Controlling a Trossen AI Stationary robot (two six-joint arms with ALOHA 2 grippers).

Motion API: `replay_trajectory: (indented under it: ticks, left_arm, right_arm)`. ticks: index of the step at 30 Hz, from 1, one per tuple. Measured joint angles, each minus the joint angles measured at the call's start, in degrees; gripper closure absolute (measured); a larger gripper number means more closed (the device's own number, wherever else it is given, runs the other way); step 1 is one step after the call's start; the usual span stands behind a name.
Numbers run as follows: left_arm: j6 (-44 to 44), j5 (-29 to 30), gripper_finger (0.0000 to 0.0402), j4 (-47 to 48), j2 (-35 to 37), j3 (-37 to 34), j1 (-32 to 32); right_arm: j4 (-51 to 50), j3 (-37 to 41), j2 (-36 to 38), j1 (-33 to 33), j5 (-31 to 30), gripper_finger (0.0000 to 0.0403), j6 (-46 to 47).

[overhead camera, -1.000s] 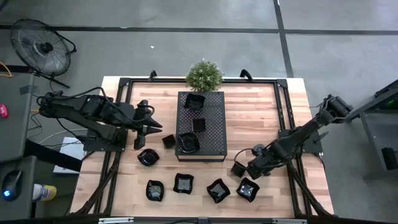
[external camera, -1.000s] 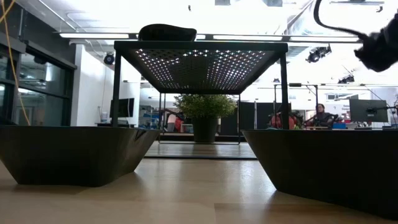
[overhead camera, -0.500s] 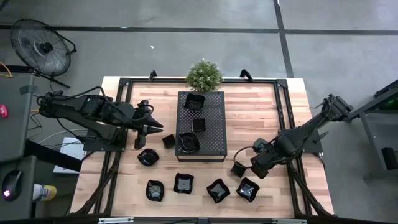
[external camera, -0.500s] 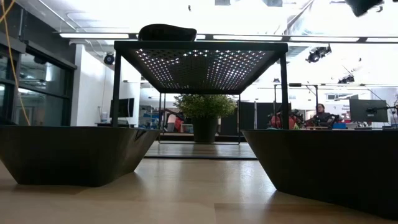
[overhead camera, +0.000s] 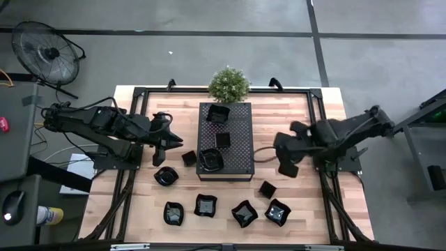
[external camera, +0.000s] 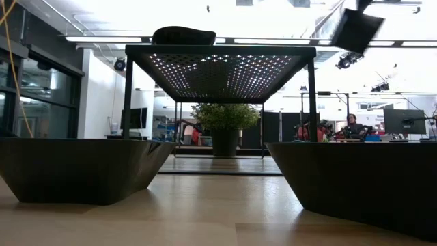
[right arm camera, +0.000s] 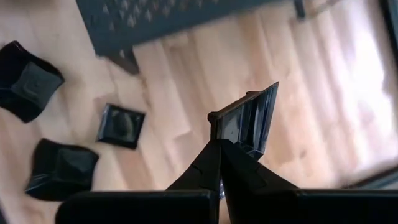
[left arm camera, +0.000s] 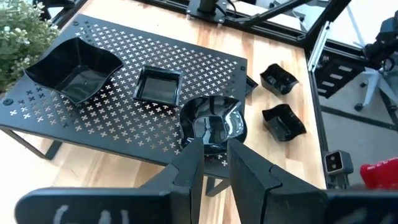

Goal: Pick & Place Mini shaped plates
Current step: Stack the square plate on top of the square plates on the shelf

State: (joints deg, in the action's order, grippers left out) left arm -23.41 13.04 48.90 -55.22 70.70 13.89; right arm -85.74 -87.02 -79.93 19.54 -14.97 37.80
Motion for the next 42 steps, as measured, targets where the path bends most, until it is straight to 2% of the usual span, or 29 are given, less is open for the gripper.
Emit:
replay_trajectory:
  ticks: [9,14,19,25,30,35,39,42]
  left_arm:
    - [-1.1,3.6,0.0332,0.0,0.0,0.0,0.0]
    - [-1.2,5.2,0.0332,0.0,0.0,0.0,0.0]
    - [-1.9,5.9,0.0332,0.0,0.0,0.0,0.0]
    - [-2.4,6.2,0.0332,0.0,0.0,0.0,0.0]
    - [-2.4,6.2,0.0332,0.0,0.0,0.0,0.0]
    - [-2.4,6.2,0.0332,0.1,0.0,0.0,0.0]
    - [-2.4,6.2,0.0332,0.1,0.0,0.0,0.0]
    - [-2.4,6.2,0.0332,0.1,0.0,0.0,0.0]
  right_arm:
    - [1.0,-12.2,-10.5,-11.5,-0.4,0.0403,-24.2]
    - [2.7,-19.8,-17.9,-13.7,-1.6,0.0403,-34.7]
    - [5.9,-26.8,-24.4,-14.0,-4.8,0.0403,-41.5]
    - [7.3,-33.3,-31.0,-13.9,-6.1,0.0403,-43.1]
    - [7.9,-35.6,-34.5,-13.0,-8.1,0.0403,-43.8]
    - [9.3,-35.9,-35.4,-12.3,-7.3,0.0403,-41.6]
    - [9.8,-35.9,-35.4,-11.2,-9.4,0.0403,-40.5]
    - [9.8,-35.9,-35.4,-11.0,-5.4,0.0403,-40.6]
